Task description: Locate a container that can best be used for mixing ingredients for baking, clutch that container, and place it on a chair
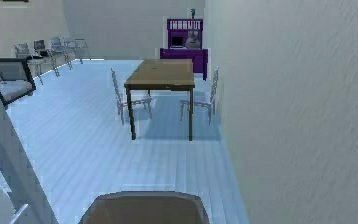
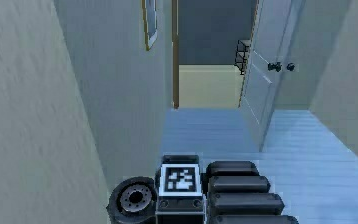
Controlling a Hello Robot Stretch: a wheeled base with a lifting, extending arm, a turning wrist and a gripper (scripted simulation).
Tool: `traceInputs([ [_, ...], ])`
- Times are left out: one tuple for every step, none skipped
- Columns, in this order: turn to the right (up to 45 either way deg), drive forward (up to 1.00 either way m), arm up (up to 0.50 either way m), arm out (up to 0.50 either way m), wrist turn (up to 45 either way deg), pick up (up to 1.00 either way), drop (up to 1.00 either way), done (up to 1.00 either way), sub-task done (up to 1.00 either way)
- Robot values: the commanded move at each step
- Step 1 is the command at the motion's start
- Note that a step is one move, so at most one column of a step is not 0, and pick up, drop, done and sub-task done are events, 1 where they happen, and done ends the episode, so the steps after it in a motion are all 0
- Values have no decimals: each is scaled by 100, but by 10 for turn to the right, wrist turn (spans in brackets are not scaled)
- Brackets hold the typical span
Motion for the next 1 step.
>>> traceInputs([
  [0,100,0,0,0,0,0,0,0],
])
